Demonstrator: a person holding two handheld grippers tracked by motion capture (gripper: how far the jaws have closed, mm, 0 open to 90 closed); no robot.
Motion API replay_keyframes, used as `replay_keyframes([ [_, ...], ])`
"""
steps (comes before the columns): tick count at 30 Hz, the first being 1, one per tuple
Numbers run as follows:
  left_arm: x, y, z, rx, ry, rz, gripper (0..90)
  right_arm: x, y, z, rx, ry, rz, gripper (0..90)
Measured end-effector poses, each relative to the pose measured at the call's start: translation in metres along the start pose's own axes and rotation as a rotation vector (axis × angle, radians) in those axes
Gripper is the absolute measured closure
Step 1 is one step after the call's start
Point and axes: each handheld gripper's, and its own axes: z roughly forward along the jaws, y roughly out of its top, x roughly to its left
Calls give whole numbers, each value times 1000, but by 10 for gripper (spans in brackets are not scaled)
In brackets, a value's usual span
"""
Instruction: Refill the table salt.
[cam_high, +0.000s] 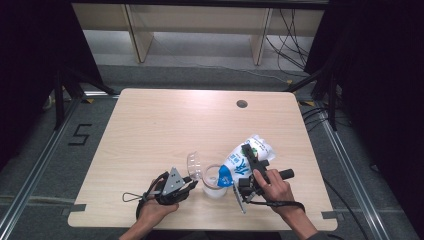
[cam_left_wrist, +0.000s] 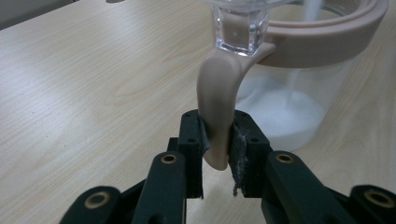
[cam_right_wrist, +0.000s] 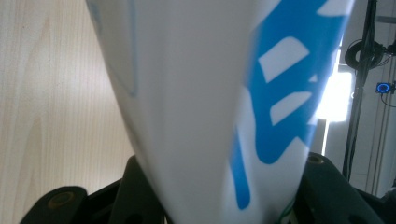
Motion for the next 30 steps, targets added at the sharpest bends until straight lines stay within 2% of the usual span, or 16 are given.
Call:
replay_keyframes([
  [1,0,0,0,-1,0,-1,753,0,0,0,-5,-5,2,609],
  [2,0,0,0,-1,0,-1,753,-3,0,2,-26,-14,-47,610],
  [3,0,0,0,-1,0,-1,753,-5,1,2,-32,-18,-66,610],
  [5,0,0,0,0,0,-2,753,-3,0,2,-22,-10,-42,611],
  [11,0,0,0,-1,-1,-2,752,-3,0,2,-28,-14,-48,616],
  [12,0,0,0,-1,0,-2,753,1,0,0,-4,0,4,616],
  [13,0,0,0,-1,0,-2,752,-1,0,0,-8,-4,-12,617],
  [14,0,0,0,-1,-1,-2,752,-5,1,2,-31,-15,-63,618],
  [17,0,0,0,-1,-1,-2,752,-3,0,1,-23,-8,-38,620],
  [19,0,0,0,-1,0,-2,752,-5,1,-1,13,23,-46,621],
  [22,0,0,0,-1,0,-3,752,-2,0,2,-32,-17,-31,623],
  [23,0,0,0,-1,0,-2,752,1,0,1,-18,-12,5,624],
  [24,0,0,0,-1,-1,-2,752,1,-1,0,-8,-6,11,625],
  [27,0,0,0,0,0,-2,752,1,-1,0,-9,-7,10,626],
  [29,0,0,0,0,0,-2,752,-5,1,0,-11,5,-63,627],
  [30,-1,0,0,-3,0,-6,752,-5,1,-1,2,17,-50,628],
])
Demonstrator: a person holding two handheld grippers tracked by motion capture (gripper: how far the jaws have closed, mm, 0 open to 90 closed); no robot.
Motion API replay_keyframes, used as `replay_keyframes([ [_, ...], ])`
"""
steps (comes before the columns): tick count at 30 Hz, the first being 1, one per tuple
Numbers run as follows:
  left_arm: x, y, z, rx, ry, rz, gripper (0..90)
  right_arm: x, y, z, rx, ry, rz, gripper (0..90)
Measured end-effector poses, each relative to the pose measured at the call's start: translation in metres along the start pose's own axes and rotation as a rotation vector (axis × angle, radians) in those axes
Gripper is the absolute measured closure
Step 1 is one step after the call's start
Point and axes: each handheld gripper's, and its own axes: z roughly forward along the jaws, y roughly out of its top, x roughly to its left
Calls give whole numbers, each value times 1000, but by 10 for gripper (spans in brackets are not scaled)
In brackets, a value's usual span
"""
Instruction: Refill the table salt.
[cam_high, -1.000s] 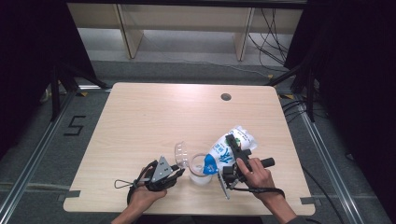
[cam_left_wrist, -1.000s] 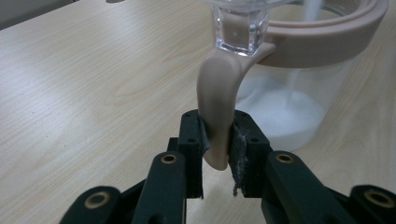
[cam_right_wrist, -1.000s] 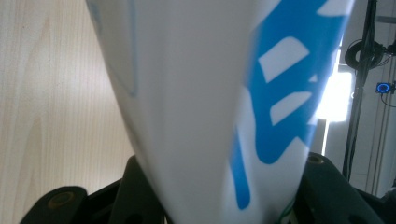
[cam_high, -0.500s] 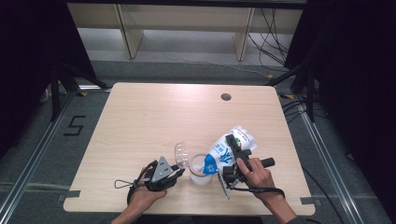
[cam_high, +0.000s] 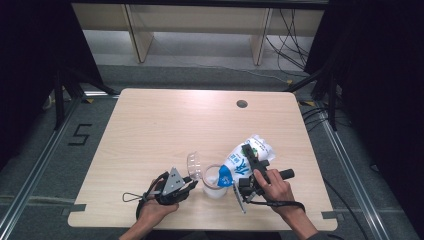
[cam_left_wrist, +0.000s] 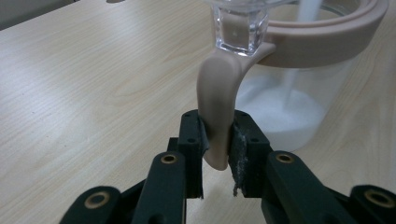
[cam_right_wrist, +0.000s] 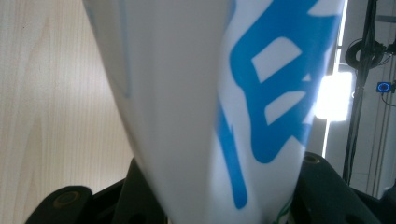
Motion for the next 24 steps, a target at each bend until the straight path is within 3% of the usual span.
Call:
replay_keyframes([
  [2,0,0,0,0,1,-3,752,1,0,0,0,0,6,628],
  [3,0,0,0,0,1,-6,752,2,-1,2,-36,-34,7,629],
  [4,0,0,0,0,1,-6,752,2,-1,3,-39,-38,8,629],
  [5,0,0,0,0,1,-6,752,6,-1,1,-16,-29,76,629],
  [8,0,0,0,0,2,-6,752,6,-1,1,-9,-21,58,630],
  [9,-1,0,0,-1,3,-7,752,3,-1,1,-12,-13,29,631],
  [10,-1,0,0,0,1,-8,752,4,-1,1,-6,-21,58,631],
  [11,0,0,0,0,2,-6,752,3,-1,1,-13,-19,40,632],
  [13,0,0,0,-2,2,-5,752,4,-1,0,-3,-20,61,633],
  [18,0,0,0,0,2,-6,752,2,-1,0,-3,-17,33,635],
  [19,0,0,0,1,1,-6,752,-1,-1,0,-12,-23,1,635],
  [21,0,0,0,1,0,0,752,4,-1,-1,5,-15,59,636],
  [24,0,0,0,1,1,-4,752,2,-1,0,-3,-15,33,637],
])
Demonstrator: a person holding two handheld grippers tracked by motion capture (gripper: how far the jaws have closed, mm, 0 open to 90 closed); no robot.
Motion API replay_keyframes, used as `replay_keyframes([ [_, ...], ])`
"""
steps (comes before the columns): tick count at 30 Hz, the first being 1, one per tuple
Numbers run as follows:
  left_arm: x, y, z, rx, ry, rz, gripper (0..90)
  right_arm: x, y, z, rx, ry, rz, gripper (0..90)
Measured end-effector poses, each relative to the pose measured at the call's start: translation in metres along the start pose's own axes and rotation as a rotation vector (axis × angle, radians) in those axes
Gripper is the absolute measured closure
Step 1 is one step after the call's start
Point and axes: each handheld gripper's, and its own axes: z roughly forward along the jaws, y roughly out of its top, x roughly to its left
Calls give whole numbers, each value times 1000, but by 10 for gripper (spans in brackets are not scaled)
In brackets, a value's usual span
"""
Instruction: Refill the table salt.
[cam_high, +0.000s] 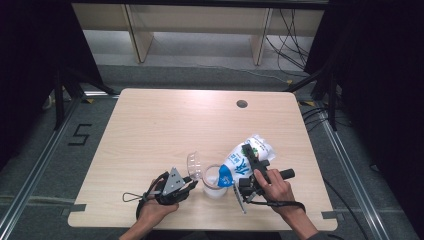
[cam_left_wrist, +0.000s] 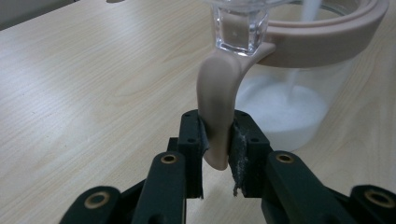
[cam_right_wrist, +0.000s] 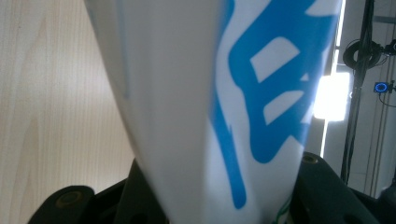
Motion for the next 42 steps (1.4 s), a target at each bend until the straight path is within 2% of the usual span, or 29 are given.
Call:
replay_keyframes([
  [1,0,0,0,2,0,6,752,2,0,-1,6,-2,28,638],
  [3,0,0,0,0,1,-3,752,2,0,-1,1,-3,26,640],
  [4,0,0,0,1,1,-2,752,1,0,-1,0,-6,14,641],
  [6,0,0,0,1,1,-2,752,-4,1,-1,-10,-12,-41,642],
  [7,0,0,0,1,1,-3,752,-1,1,-2,5,-5,-8,642],
  [9,0,0,0,1,-1,3,752,1,0,-2,4,-3,23,643],
  [11,1,0,0,3,0,7,753,-1,1,-2,7,3,4,644],
  [12,1,0,0,3,0,7,753,1,0,-1,-3,-10,22,644],
  [13,1,0,0,1,-1,4,752,1,0,0,-17,-18,16,644],
  [24,1,0,0,0,-2,3,752,2,0,-1,3,-4,23,650],
  [26,1,0,0,-1,-2,3,753,-3,1,0,-14,-12,-42,651],
  [27,1,0,0,0,-2,3,752,-3,1,0,-15,-10,-43,651],
  [29,1,0,0,3,-1,7,752,-2,1,0,-14,-10,-33,652],
  [30,1,0,0,-1,-2,2,752,2,1,-1,4,-3,23,653],
  [33,1,0,0,-1,-2,2,752,0,1,-1,-5,-2,-4,654],
  [36,1,0,0,2,-1,6,752,2,1,-1,2,-2,21,656],
  [38,1,0,0,0,-2,3,752,1,1,-1,-5,-1,1,657],
  [39,1,0,0,1,-1,5,752,3,1,-2,2,-4,24,657],
  [42,1,0,0,-1,-3,1,752,2,0,-1,3,-3,20,658],
])
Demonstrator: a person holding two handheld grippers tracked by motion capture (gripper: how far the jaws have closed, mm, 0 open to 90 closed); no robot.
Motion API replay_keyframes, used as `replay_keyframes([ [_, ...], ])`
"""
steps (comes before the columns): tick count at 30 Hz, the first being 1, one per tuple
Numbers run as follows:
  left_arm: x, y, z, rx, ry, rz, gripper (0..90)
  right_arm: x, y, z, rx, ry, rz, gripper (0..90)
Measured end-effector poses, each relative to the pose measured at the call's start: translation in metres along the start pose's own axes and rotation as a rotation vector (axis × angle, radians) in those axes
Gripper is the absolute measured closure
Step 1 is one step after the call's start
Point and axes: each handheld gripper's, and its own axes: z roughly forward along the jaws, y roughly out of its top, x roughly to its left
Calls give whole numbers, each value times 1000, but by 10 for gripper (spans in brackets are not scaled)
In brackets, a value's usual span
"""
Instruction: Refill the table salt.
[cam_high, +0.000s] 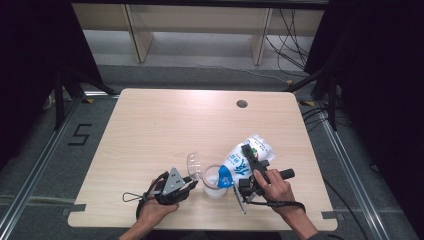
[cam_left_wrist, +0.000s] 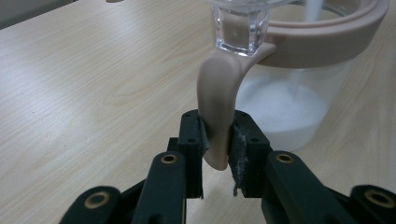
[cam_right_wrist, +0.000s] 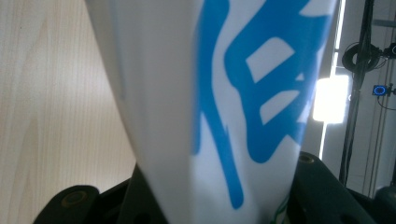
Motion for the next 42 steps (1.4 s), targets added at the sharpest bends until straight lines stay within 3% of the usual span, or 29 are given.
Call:
replay_keyframes([
  [5,0,0,0,2,1,2,752,-2,0,0,-9,0,-23,660],
  [13,0,0,0,0,1,0,752,-1,0,0,-3,-3,-1,663],
  [14,0,0,0,1,1,0,752,1,0,1,-19,-3,23,663],
  [16,0,0,0,1,2,0,752,-1,0,0,-4,-2,-1,665],
  [17,0,0,0,1,2,0,752,1,0,1,-20,-3,22,665],
  [19,0,0,0,1,2,0,752,1,0,1,-19,-2,21,666],
  [22,0,0,0,1,2,0,752,-3,0,1,-19,-10,-19,668],
  [24,0,0,0,1,2,1,752,-2,0,0,-13,-11,-2,669],
  [29,0,0,0,1,2,0,752,-4,0,1,-23,-13,-25,671],
  [32,0,0,0,2,3,2,752,-2,0,0,-14,-11,-2,672],
  [39,0,0,0,1,4,0,752,-2,0,1,-14,-11,-4,675],
  [40,0,0,0,2,3,0,752,-4,1,-1,12,19,-15,675],
  [42,0,0,0,1,4,0,752,-2,0,1,-16,-12,-7,677],
])
